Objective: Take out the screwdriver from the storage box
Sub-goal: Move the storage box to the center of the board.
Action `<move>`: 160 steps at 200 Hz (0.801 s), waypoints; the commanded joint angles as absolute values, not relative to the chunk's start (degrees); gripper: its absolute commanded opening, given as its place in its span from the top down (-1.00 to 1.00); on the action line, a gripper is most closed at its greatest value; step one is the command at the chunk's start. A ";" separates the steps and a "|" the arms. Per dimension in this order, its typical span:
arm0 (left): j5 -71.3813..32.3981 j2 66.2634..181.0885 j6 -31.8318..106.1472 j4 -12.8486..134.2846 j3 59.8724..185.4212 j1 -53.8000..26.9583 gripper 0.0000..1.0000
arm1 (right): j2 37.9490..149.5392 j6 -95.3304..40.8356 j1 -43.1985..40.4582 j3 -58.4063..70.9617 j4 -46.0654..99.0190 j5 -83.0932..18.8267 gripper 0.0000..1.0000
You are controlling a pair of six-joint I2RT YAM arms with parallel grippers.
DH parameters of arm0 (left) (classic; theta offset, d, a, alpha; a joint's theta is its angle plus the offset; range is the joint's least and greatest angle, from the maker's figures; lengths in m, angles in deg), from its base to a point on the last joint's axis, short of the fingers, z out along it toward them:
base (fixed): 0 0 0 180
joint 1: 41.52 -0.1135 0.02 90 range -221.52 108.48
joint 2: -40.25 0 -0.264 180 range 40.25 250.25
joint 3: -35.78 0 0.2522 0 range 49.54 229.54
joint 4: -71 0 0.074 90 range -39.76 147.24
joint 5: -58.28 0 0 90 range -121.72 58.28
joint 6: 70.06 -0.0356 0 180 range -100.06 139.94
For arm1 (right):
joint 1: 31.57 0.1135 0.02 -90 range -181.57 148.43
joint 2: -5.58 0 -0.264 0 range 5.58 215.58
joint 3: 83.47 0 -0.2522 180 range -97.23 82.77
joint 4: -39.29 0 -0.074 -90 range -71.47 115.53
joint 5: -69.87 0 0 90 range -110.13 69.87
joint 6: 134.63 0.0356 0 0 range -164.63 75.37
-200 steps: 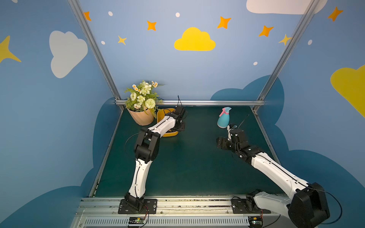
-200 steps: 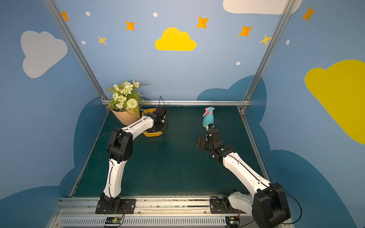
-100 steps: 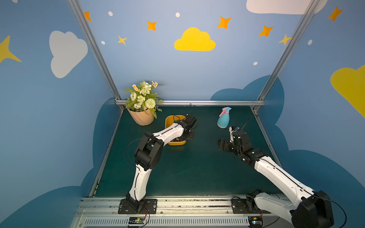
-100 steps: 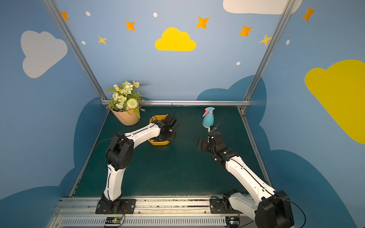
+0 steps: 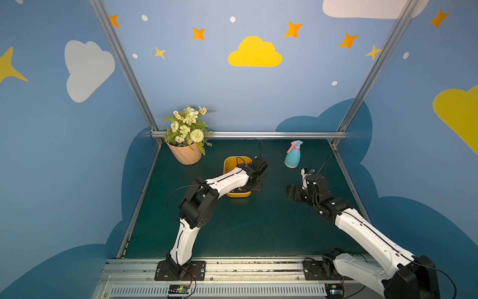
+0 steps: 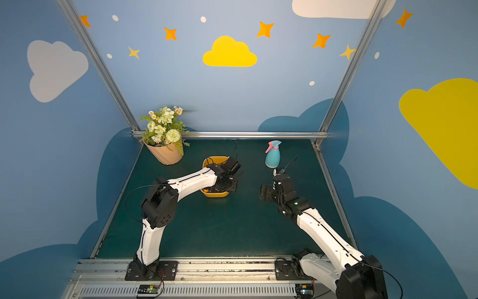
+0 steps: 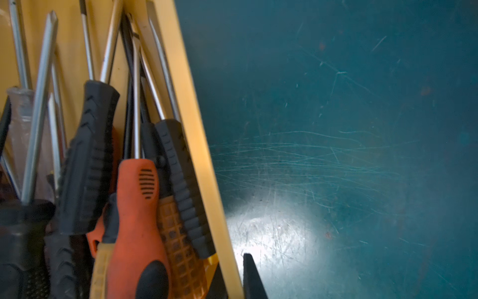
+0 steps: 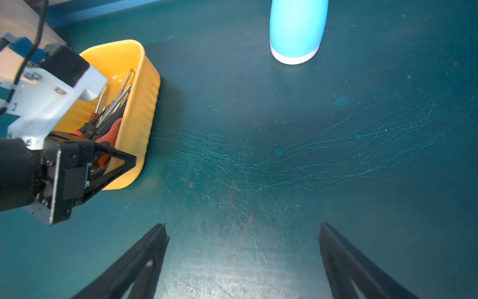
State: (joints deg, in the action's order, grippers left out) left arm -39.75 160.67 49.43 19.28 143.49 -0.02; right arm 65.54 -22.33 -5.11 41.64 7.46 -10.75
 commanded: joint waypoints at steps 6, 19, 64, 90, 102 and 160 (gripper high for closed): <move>-30.15 161.41 52.94 18.11 143.87 1.70 0.96 | 63.97 -22.11 -5.30 42.81 5.79 -11.33 -0.88; -30.14 161.38 53.63 18.12 144.02 1.89 0.95 | 63.77 -22.41 -5.26 43.13 6.08 -11.59 -0.88; -29.79 159.92 54.04 17.15 145.51 2.38 0.95 | 63.42 -23.05 -5.34 43.29 5.66 -11.96 -0.88; -28.91 157.76 53.29 17.61 145.69 2.51 0.90 | 63.07 -23.12 -5.31 43.50 5.66 -12.05 -0.88; -28.18 157.07 52.63 17.64 146.19 2.51 0.85 | 63.08 -23.06 -5.29 43.66 5.76 -12.30 -0.88; -26.23 157.73 52.34 15.66 147.37 2.51 0.27 | 63.42 -22.79 -5.23 43.90 6.59 -14.60 -0.88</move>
